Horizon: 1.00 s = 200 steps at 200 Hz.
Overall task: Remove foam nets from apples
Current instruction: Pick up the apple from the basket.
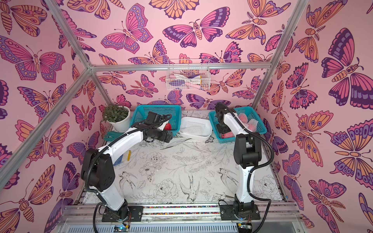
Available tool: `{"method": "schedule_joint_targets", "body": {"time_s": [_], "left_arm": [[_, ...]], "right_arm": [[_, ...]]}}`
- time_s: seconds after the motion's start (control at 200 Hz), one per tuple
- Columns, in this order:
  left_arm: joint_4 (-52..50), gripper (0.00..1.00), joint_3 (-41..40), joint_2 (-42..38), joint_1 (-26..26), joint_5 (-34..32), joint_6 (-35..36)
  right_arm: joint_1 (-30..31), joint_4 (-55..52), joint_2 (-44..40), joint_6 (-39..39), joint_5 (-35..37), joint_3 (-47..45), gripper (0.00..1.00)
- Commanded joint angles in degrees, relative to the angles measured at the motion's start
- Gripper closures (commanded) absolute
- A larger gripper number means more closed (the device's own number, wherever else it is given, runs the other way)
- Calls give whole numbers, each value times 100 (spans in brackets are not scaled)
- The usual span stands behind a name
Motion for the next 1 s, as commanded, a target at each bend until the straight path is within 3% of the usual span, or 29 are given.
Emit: {"method": "schedule_joint_targets", "body": {"time_s": [0.0, 0.306, 0.997], "left_arm": [[52, 3, -68, 23, -16, 12, 63], [57, 3, -79, -40, -16, 16, 38], [95, 3, -192, -274, -138, -69, 33]], "right_arm": [[-60, -235, 152, 93, -164, 115, 80], [-125, -209, -36, 105, -304, 67, 100], [-168, -75, -741, 269, -538, 120, 100]]}}
